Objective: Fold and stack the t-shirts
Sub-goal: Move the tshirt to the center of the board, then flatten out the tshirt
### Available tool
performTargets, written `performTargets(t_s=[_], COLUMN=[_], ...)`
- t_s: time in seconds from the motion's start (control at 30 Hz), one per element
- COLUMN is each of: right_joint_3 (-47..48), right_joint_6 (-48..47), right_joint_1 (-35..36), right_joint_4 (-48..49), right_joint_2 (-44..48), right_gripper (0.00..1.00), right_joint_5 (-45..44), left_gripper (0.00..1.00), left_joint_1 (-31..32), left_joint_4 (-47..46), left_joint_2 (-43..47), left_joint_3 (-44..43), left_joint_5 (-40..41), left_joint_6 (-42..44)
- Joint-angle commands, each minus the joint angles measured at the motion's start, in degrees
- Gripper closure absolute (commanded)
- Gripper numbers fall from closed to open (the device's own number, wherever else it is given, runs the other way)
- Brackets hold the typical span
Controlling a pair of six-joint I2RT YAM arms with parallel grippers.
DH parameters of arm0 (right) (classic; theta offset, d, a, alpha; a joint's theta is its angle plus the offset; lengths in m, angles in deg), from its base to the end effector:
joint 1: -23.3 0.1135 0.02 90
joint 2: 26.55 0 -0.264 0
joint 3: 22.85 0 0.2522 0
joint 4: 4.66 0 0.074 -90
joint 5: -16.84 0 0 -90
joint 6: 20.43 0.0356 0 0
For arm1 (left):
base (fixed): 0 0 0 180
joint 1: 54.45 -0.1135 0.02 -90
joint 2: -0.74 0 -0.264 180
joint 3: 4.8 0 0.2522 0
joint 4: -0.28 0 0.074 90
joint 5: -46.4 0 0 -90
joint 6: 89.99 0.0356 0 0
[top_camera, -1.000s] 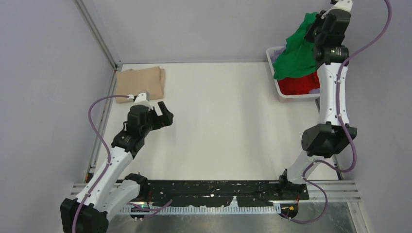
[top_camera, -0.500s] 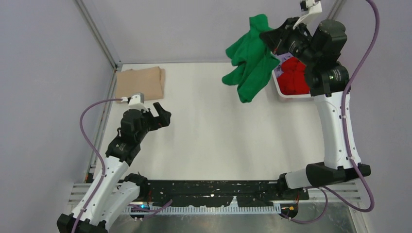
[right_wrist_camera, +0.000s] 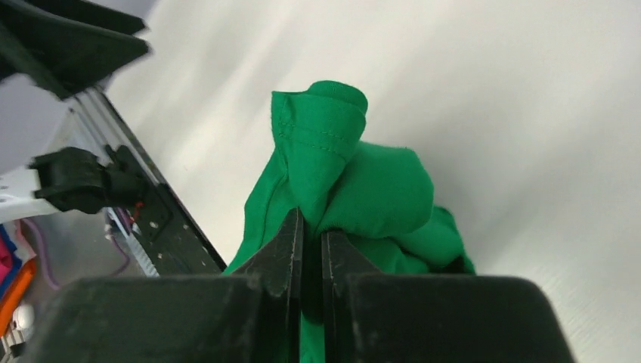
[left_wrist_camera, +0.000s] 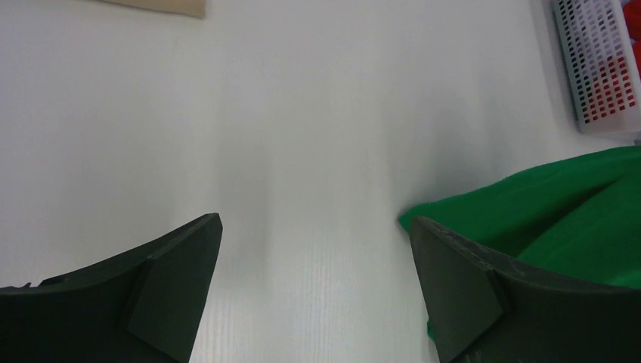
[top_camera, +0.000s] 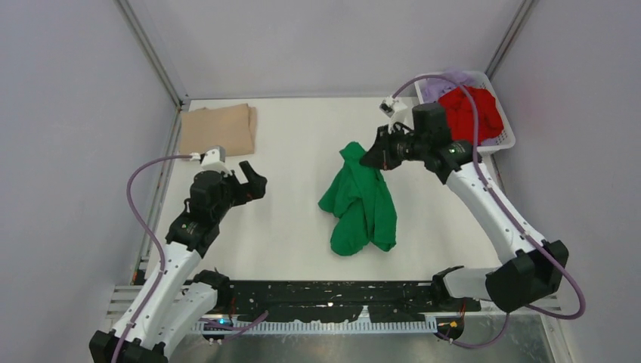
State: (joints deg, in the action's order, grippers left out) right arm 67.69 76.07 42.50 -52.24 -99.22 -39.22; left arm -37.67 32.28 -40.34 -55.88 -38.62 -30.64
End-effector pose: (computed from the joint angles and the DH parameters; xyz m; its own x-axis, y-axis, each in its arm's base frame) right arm 0.2497 0.1080 0.3916 -0.5478 -0.0913 -0.8316 -0.6731 0.6384 0.3733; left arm 0.1645 -0.0464 0.2898 -0.4159 -0.4050 -0.8142 -0.0017 0.8957 -0.4447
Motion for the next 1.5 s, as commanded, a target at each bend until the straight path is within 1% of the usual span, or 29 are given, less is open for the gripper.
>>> performTargets(t_s=[0.0, 0.03, 0.07, 0.1, 0.13, 0.17, 0.2, 0.23, 0.27, 0.3, 0.33, 0.37, 0.4, 0.43, 0.47, 0.5, 0.53, 0.57, 0.67, 0.7, 0.77, 0.9, 1.0, 1.13, 1.47], right_joint_3=[-7.94, -8.34, -8.51, -8.19, -6.94, -6.3, -4.99, -4.63, -4.75, -5.38, -7.58, -8.95, -11.89, -13.44, -16.95, -18.69, -22.48, -26.2, -33.17, -36.47, -41.17, -47.14, -48.5, -48.14, -49.13], right_joint_6=[1.68, 2.2, 3.06, 3.68, 4.5, 5.46, 5.94, 6.56, 7.1, 8.3, 8.59, 9.29, 9.74, 10.79, 11.5, 12.9, 13.66, 15.24, 19.06, 19.59, 20.9, 22.63, 23.15, 23.0, 22.79], right_joint_1=[0.93, 1.15, 1.21, 1.37, 1.37, 1.43, 1.4, 1.37, 1.33, 1.36, 1.36, 1.32, 1.34, 1.32, 1.35, 1.36, 1.36, 1.3, 1.13, 1.12, 1.07, 1.02, 0.96, 0.89, 0.79], right_joint_4=[8.36, 9.14, 10.58, 10.39, 9.86, 8.39, 7.48, 6.21, 5.87, 6.25, 6.85, 8.34, 9.08, 10.21, 10.73, 11.77, 12.34, 12.92, 13.14, 13.54, 14.06, 13.68, 11.83, 9.72, 6.3], right_joint_2=[-5.06, -7.63, -9.01, -11.61, -12.67, -14.37, -14.93, -15.11, -14.68, -13.0, -10.25, -8.83, -5.48, -3.58, 0.01, 2.02, 6.11, 8.1, 18.26, 20.28, 27.22, 34.35, 37.25, 39.68, 43.27], right_gripper=[0.9, 0.88, 0.79, 0.71, 0.56, 0.5, 0.4, 0.36, 0.26, 0.21, 0.13, 0.09, 0.04, 0.02, 0.01, 0.04, 0.04, 0.04, 0.05, 0.05, 0.05, 0.05, 0.05, 0.05, 0.05], right_joint_5=[-11.69, -14.2, -20.12, -23.51, -29.5, -33.56, -40.74, -43.66, -48.58, -50.44, -52.47, -52.96, -53.46, -53.54, -53.89, -54.02, -54.25, -54.7, -54.75, -53.62, -50.94, -46.19, -45.75, -46.48, -49.73], left_gripper=[0.0, 0.0, 0.0, 0.01, 0.01, 0.0, 0.0, 0.01, 0.0, 0.0, 0.0, 0.01, 0.0, 0.0, 0.0, 0.0, 0.01, 0.01, 0.0, 0.01, 0.0, 0.0, 0.0, 0.0, 0.01], left_joint_1=[0.1, 0.1, 0.1, 0.1, 0.1, 0.1, 0.14, 0.19, 0.19, 0.19, 0.19, 0.25, 0.44, 0.8, 1.42, 2.03, 2.66, 3.45, 6.12, 6.87, 8.25, 10.34, 11.84, 12.72, 16.53], left_joint_4=[-0.77, -0.7, -0.59, -0.58, -0.26, -0.19, -0.67, -1.49, -2.37, -3.31, -4.23, -5.03, -5.33, -5.44, -5.65, -5.87, -6.18, -6.67, -8.6, -8.82, -8.44, -7.42, -6.19, -5.86, -5.63], left_joint_2=[-4.63, -6.05, -7.28, -8.57, -9.63, -10.39, -10.77, -10.84, -10.86, -10.95, -11.58, -12.51, -14.0, -15.72, -17.86, -20.12, -22.77, -25.3, -33.37, -36.02, -41.58, -52.26, -57.42, -62.17, -70.16], left_joint_3=[-1.76, -2.24, -2.77, -3.26, -3.92, -4.08, -3.85, -3.3, -2.65, -2.05, -1.66, -1.6, -2.03, -2.71, -3.43, -4.39, -5.35, -6.5, -10.61, -12.35, -16.18, -22.52, -25.94, -28.69, -33.65], left_joint_5=[-3.41, -4.34, -5.54, -7.25, -8.28, -8.76, -9.32, -9.82, -10.02, -10.23, -11.51, -12.89, -14.39, -15.67, -16.56, -17.31, -18.02, -18.95, -21.68, -22.32, -23.73, -27.08, -27.48, -29.17, -31.16], left_joint_6=[-0.55, -0.8, -0.95, -0.91, -1.01, -1.32, -1.5, -1.79, -2.39, -2.95, -3.34, -3.63, -3.89, -4.07, -4.33, -4.44, -4.67, -4.82, -4.96, -4.77, -4.36, -4.39, -4.55, -5.82, -9.22])
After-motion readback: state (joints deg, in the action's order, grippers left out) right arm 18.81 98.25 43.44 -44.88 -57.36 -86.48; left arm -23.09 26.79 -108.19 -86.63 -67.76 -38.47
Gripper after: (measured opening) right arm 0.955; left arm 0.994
